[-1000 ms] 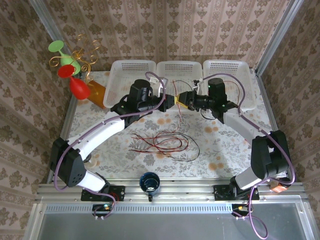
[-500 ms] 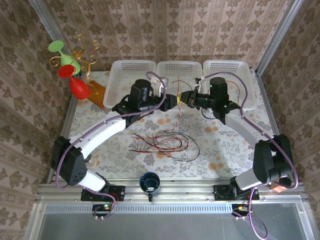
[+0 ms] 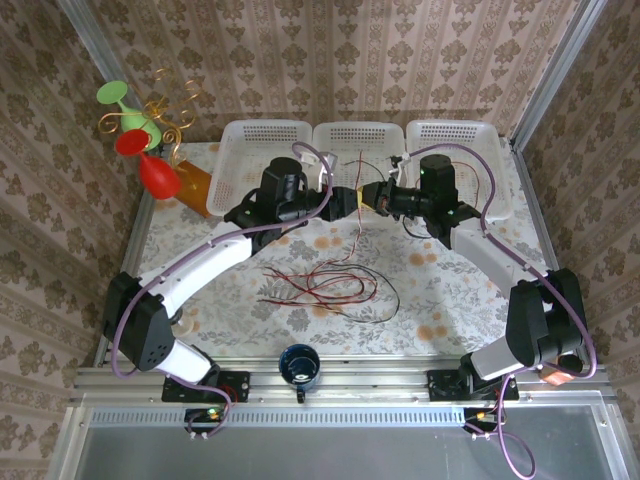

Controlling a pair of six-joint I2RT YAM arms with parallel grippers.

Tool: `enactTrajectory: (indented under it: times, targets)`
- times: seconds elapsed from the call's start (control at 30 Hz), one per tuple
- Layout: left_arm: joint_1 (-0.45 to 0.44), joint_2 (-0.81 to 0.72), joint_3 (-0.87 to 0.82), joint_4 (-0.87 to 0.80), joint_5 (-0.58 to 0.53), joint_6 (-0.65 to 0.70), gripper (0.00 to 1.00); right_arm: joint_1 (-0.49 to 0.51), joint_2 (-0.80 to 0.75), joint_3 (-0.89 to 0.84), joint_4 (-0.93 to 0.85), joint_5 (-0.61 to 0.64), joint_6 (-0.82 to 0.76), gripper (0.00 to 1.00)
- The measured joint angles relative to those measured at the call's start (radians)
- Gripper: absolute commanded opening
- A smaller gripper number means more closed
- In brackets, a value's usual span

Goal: Untangle the cables

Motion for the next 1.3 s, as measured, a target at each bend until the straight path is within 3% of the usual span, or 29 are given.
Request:
enactTrajectory:
  times: [0.13, 0.23, 0.33, 0.47, 0.83, 1.03, 1.3]
  targets:
    - [0.000, 0.022, 0.040, 0.001, -0.020, 0.011, 0.48, 0.008, 0.000, 0.000, 0.000, 0.000, -0.004, 0.00]
    - [0.000, 0.042, 0.066, 0.008, -0.052, 0.011, 0.43, 0.017, 0.000, 0.000, -0.001, 0.000, -0.006, 0.00]
    - [0.000, 0.063, 0.089, 0.018, -0.088, 0.014, 0.17, 0.023, 0.000, 0.000, -0.003, 0.000, -0.006, 0.00]
    - [0.002, 0.079, 0.109, 0.024, -0.116, 0.032, 0.00, 0.023, -0.002, 0.000, -0.013, 0.000, -0.011, 0.00]
    - [0.002, 0.018, 0.111, -0.050, -0.193, 0.117, 0.00, 0.009, -0.129, 0.000, -0.191, 0.087, -0.089, 0.00]
    - [0.002, -0.112, 0.111, -0.122, -0.267, 0.220, 0.00, -0.006, -0.298, 0.018, -0.323, 0.274, -0.139, 0.00]
    - [0.002, -0.262, 0.085, -0.150, -0.394, 0.335, 0.00, -0.026, -0.483, 0.019, -0.368, 0.522, -0.212, 0.00]
